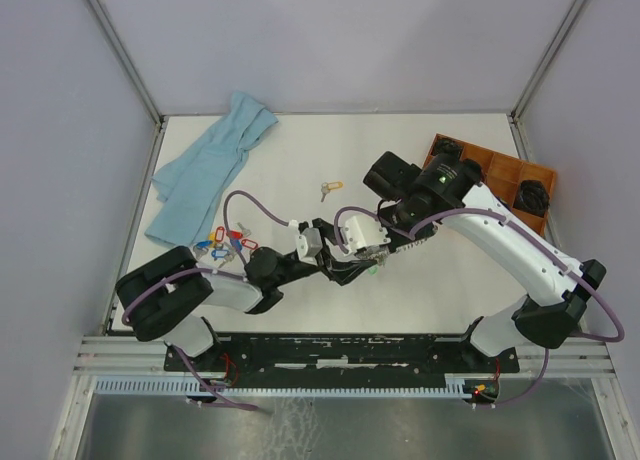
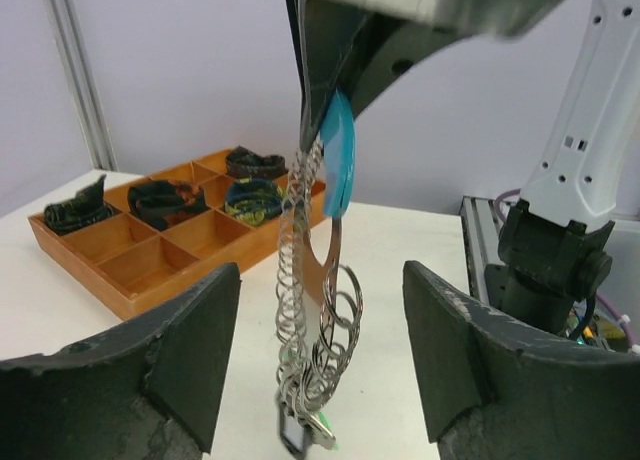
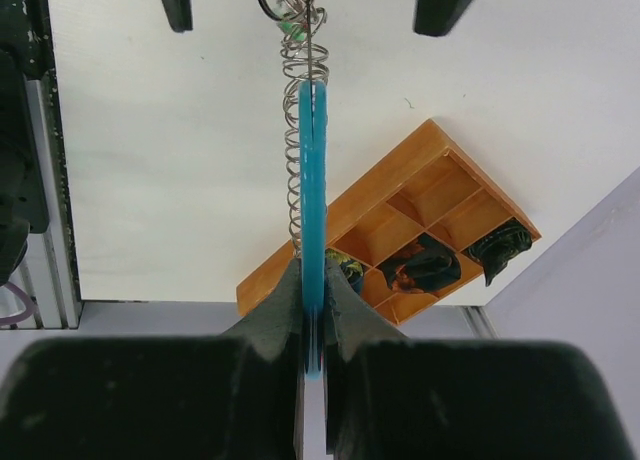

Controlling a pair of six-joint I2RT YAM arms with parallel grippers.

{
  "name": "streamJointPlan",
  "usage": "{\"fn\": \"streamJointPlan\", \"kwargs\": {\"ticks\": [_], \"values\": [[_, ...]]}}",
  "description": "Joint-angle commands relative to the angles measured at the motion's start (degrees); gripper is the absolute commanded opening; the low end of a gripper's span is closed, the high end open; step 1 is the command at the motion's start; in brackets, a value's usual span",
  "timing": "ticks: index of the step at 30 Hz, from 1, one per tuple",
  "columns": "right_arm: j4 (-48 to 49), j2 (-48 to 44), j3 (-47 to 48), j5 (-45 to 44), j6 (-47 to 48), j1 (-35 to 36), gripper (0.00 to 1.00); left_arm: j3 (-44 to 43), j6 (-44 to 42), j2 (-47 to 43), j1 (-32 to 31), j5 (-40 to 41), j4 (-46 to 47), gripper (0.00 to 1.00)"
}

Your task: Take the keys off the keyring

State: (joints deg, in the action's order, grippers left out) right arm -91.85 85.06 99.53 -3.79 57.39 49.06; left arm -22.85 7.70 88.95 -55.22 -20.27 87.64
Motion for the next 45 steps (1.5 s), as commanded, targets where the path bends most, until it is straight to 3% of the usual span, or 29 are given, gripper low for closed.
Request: {"fn": "streamJointPlan", "kwargs": {"ticks": [1,4,8,11,16,25,33,35,38,39,45], "values": [[-7.19,-2.02,0.05,1.45,-0.98,-0.29,0.01,-0.18,-2.00,-4.08,-0.26,1.46,8.40,0.77],[-7.09,-2.07,-0.03,1.83,-1.13,-0.37,0.01,-1.55,-0.96,-5.93,-0.32,1.76,2.15,0.91],[-6.95,-2.07,0.22,1.94,-1.22,-0.44,0.01,-4.72,-0.70,-8.05,-0.24,0.29,-9.49,0.93],[-6.93,-1.96,0.35,2.29,-1.31,-0.45,0.01,-4.55,-0.16,-7.77,-0.26,-0.29,-7.84,0.84],[-6.93,-1.67,0.66,2.73,-1.48,-0.45,0.01,-6.38,0.96,-7.17,-0.33,-2.00,-9.31,0.55],[-6.77,-1.48,0.87,3.77,-1.66,-0.54,0.01,-7.85,1.69,-5.89,-0.27,-3.02,-9.37,0.45],[-7.16,-1.78,1.52,5.17,-1.66,-0.71,0.01,-9.07,1.00,-3.77,-0.21,-4.19,-10.84,0.44],[-7.27,-1.91,1.46,5.56,-1.66,-0.81,0.01,-9.38,0.83,-3.31,-0.30,-4.48,-10.96,0.34],[-7.29,-2.23,1.24,6.47,-1.66,-0.88,0.01,-9.59,0.92,-3.32,-0.27,-4.47,-10.78,0.07],[-7.22,-2.37,1.09,6.70,-1.66,-0.89,0.01,-9.52,1.05,-3.44,-0.29,-4.24,-10.32,0.03],[-6.60,-3.59,1.49,11.41,-1.13,-3.48,0.08,-7.01,2.52,-4.67,-0.22,-2.87,-5.81,0.03]]}}
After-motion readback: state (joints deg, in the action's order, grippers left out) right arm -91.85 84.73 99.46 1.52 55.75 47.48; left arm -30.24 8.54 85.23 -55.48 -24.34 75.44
